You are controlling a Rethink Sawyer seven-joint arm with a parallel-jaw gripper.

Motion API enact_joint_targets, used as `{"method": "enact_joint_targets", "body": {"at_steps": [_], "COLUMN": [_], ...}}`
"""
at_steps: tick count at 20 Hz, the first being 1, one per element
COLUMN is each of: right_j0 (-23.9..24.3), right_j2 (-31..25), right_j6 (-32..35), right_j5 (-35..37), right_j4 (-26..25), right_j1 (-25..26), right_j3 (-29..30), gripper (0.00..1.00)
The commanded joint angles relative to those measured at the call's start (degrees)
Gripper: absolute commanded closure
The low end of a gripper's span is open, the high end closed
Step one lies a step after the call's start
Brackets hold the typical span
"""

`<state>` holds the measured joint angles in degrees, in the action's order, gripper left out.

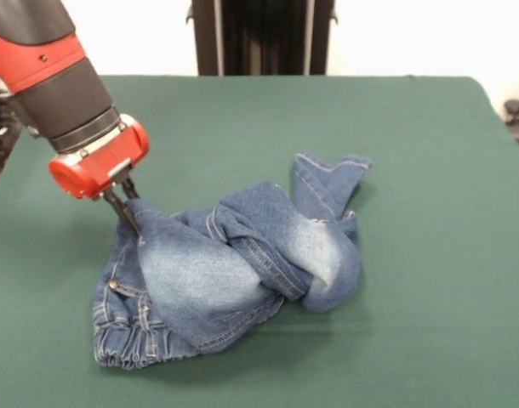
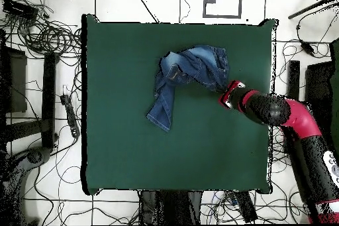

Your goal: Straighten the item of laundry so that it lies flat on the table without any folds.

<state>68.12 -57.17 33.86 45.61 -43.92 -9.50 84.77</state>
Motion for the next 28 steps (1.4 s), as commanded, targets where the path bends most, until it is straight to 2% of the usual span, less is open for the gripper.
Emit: {"method": "enact_joint_targets", "body": {"at_steps": [1, 4, 7, 11, 16, 19, 21, 22, 28], "right_j0": [-2.55, -3.16, -4.23, -6.71, -12.39, -15.92, -17.44, -18.09, -18.68], "right_j2": [0.02, 0.42, 0.69, 1.27, 3.56, 6.18, 7.85, 9.11, 11.45], "right_j6": [-15.46, -13.11, -6.66, 5.91, 21.08, 27.23, 28.73, 27.84, 28.4], "right_j5": [6.86, 6.15, 2.68, -3.11, -3.86, -3.96, -3.95, -5.43, -8.45], "right_j4": [2.63, 2.92, 2.54, 1.4, 4.1, 6.27, 7.46, 8.52, 8.47], "right_j1": [3.02, 2.67, 0.96, -5.75, -17.23, -20.83, -22.02, -22.62, -23.5], "right_j3": [-4.69, -4.98, -3.47, 1.4, 5.01, 5.02, 4.95, 5.38, 6.13], "gripper": [1.0, 1.0, 1.0, 1.0, 1.0, 1.0, 1.0, 0.0, 0.0]}}
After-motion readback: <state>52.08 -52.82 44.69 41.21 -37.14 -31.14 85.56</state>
